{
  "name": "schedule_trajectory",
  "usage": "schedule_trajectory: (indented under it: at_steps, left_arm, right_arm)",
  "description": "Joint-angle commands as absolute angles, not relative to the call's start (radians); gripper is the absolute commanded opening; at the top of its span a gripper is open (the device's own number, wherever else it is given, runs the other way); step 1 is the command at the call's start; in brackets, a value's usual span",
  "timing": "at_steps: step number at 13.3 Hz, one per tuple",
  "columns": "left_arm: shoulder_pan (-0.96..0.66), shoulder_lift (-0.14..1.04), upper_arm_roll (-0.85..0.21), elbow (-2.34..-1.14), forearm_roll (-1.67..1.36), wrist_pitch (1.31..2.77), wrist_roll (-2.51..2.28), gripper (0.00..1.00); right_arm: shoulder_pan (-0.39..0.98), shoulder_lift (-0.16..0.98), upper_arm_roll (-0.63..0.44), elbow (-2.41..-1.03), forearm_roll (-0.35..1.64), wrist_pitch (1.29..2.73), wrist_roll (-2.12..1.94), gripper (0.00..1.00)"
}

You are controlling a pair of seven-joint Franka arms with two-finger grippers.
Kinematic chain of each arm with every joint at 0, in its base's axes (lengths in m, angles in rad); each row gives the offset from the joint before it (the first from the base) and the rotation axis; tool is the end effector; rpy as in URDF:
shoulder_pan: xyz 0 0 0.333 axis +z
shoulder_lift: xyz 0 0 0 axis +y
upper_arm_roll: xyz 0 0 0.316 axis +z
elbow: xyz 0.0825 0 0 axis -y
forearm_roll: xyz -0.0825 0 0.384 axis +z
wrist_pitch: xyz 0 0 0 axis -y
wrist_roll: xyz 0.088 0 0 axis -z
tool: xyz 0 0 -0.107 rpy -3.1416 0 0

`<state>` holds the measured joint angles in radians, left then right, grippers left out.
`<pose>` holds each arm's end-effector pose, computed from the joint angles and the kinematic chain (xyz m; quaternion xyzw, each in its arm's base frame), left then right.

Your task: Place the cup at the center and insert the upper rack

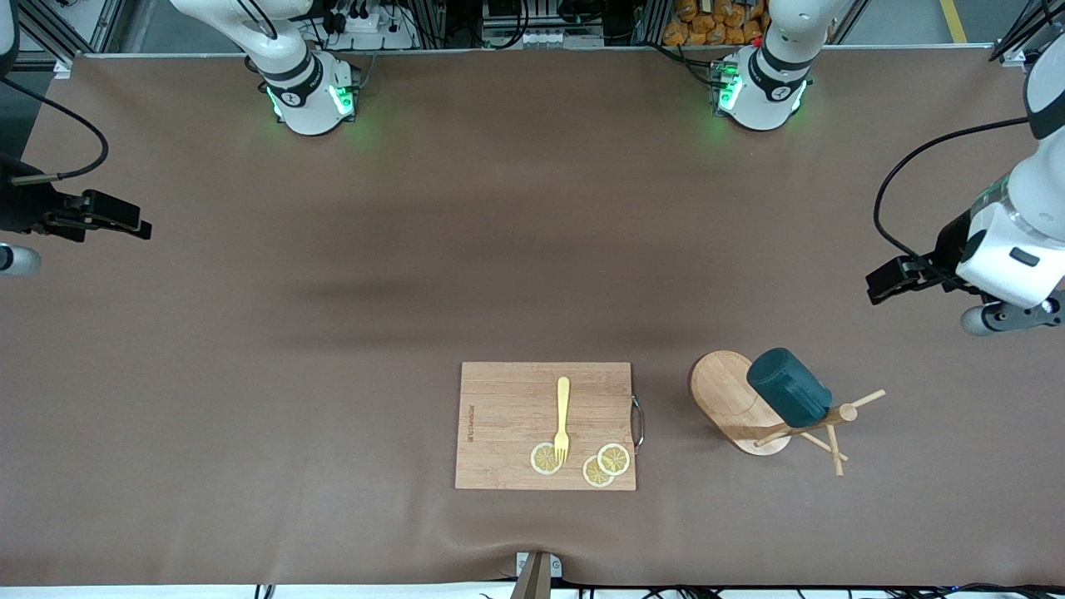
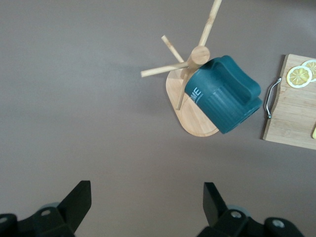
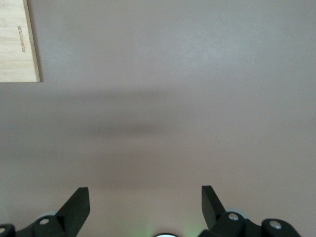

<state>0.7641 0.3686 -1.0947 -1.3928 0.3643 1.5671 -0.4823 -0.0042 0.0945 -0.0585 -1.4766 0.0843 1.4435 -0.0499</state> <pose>0.6179 -0.0604 0.5863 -0.9957 -0.0907 -0.0068 0.0179 0.5692 -0.0242 0.6053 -0.9972 0.0038 0.0613 0.0428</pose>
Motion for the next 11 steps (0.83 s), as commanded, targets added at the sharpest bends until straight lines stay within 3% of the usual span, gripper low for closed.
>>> schedule_trajectory:
  at_steps: [1, 5, 11]
  left_arm:
    - [0.619, 0.249, -0.845, -1.407, 0.244, 1.557, -0.414, 1.00]
    - [0.355, 0.181, -0.507, -1.417, 0.149, 1.551, -0.330, 1.00]
    - [0.008, 0.089, -0.097, -1.491, 0.103, 1.522, -0.212, 1.00]
  right_arm:
    - [-0.038, 0.080, -0.046, -1.474, 0.091, 1.447, -0.052, 1.00]
    - [-0.043, 0.080, -0.048, -1.473, 0.071, 1.447, -0.055, 1.00]
    - [-0.038, 0.081, -0.043, -1.474, 0.014, 1.445, -0.051, 1.00]
